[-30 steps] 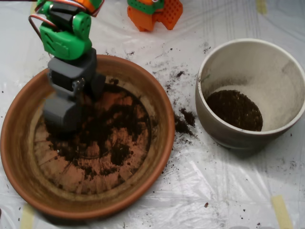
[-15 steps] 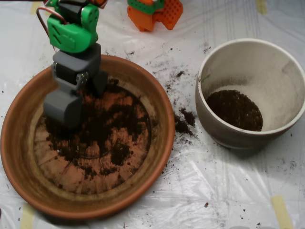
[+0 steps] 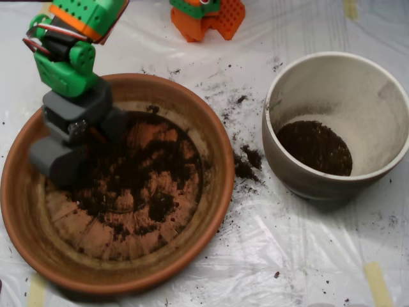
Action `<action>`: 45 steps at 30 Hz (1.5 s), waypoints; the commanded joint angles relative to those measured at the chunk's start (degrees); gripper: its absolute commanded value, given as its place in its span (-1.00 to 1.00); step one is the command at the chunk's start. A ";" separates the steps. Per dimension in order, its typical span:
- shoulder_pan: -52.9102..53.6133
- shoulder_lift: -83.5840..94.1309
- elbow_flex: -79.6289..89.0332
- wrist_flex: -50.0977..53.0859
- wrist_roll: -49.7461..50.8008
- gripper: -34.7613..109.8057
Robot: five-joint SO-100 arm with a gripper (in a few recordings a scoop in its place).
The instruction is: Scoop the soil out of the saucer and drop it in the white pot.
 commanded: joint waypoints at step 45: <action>-13.36 18.90 0.26 10.46 -6.06 -0.53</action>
